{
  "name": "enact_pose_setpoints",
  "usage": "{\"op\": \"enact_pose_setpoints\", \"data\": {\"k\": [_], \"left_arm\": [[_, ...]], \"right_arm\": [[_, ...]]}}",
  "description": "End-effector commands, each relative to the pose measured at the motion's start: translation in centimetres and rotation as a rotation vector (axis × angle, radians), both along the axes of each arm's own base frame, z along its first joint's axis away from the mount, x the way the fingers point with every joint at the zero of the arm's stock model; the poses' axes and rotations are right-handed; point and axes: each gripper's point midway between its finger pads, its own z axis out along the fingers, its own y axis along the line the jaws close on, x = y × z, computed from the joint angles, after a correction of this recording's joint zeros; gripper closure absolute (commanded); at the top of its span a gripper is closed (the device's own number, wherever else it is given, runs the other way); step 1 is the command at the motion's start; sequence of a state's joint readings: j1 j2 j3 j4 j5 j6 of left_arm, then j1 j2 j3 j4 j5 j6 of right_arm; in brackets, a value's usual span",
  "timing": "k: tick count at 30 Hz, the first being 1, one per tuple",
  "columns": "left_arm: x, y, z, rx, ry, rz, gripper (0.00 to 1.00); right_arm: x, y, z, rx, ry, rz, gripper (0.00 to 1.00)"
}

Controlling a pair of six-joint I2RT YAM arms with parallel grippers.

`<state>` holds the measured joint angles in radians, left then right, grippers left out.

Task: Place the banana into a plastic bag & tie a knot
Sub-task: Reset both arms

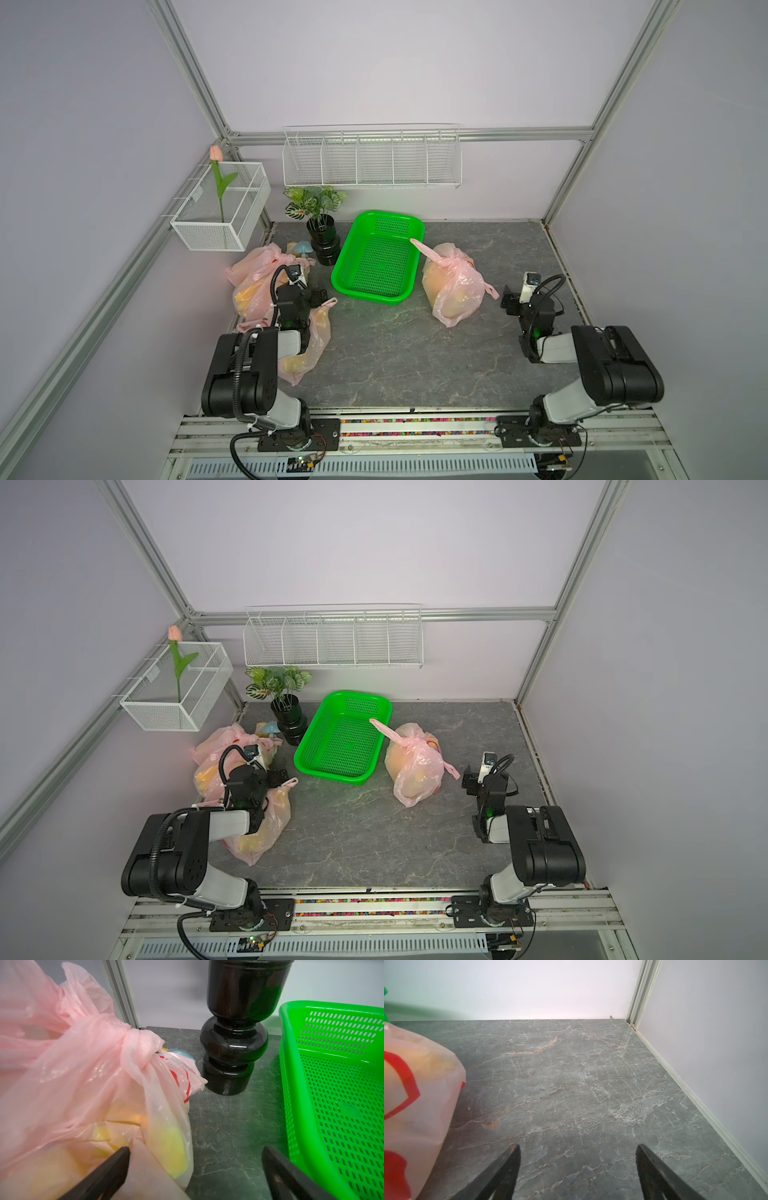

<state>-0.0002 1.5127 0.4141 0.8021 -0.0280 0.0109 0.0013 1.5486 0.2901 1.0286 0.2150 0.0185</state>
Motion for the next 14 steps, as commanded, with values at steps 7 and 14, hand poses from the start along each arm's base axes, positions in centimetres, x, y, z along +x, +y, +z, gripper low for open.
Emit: {"op": "enact_pose_setpoints", "data": {"k": [7,14], "left_arm": [[-0.1,-1.0,-0.2,-0.02,0.016,-0.063,0.0],[0.3,0.3,-0.3,-0.034,0.032,0.022,0.0]], "right_arm": [[0.5,0.2,1.1,-0.034,-0.037,-0.005,0.11],[1.0,0.0,0.9,-0.049,-0.002,-0.04,0.11]]}}
